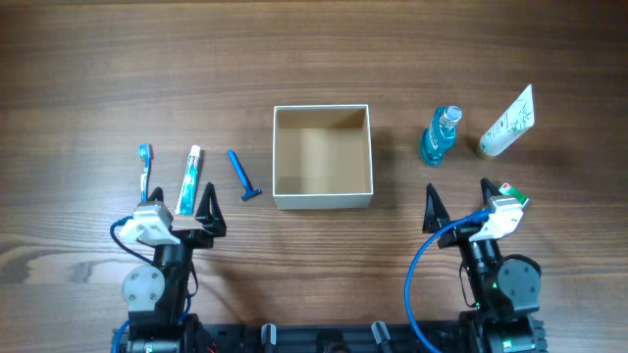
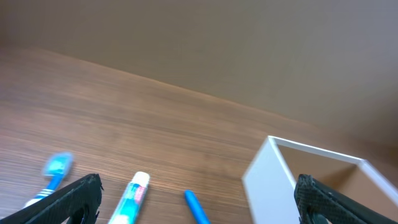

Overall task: Pack container
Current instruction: 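Move both grippers forward from rest toward the table items, then grasp the blue mouthwash bottle with the right gripper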

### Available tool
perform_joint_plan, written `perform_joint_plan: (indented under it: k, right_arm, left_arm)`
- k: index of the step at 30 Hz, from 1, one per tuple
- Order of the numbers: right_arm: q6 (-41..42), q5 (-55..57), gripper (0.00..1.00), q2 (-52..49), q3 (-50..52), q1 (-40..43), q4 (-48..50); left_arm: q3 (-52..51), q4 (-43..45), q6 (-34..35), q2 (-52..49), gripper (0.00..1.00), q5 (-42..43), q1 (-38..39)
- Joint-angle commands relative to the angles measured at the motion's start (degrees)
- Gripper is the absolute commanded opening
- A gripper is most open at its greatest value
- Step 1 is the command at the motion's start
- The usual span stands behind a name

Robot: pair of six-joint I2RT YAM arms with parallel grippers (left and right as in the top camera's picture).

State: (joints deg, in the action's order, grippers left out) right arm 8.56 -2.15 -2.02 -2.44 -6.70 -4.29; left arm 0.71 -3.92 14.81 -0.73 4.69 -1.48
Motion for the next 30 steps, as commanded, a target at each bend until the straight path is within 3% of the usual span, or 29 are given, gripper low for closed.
perform_joint_plan:
  k: [1,3,9,16,20,23,30]
  right_arm:
    - [2.1,-0.1,1.00,-5.6,-7.5,0.0,-2.7]
    - [2.1,-0.5,1.00,-10.3,-12.2,0.0,-4.9]
    - [2.1,-4.8,1.00,-35.1,-34.4,0.0,-16.0]
    - [2.1,-5.6,1.00,-61.9,-67.1,0.0,-43.7]
    - [2.1,-5.0,1.00,-63.9,-69.4,0.0,-45.2]
    - [6.4,4.0,1.00,-65.4,-70.5,1.4,-45.3]
    - [3.6,3.7,1.00,-82.1,-77.4,2.9,-48.1]
  left_arm:
    - [3.8,-2.1,3.8,-1.3,1.00,5.2,-0.3]
    - [7.6,-4.7,3.5,-4.2,1.00,3.5,-0.3]
    - [27.8,-16.8,3.4,-26.1,1.00,3.3,-0.3]
    - [57.5,-40.4,3.2,-55.2,1.00,2.8,-0.3]
    - [60.0,-40.5,3.4,-59.3,1.00,3.6,-0.4]
    - [60.0,-40.5,3.5,-60.9,1.00,2.5,-0.3]
    - [60.0,-42.3,3.5,-65.0,1.00,-0.3,-0.3]
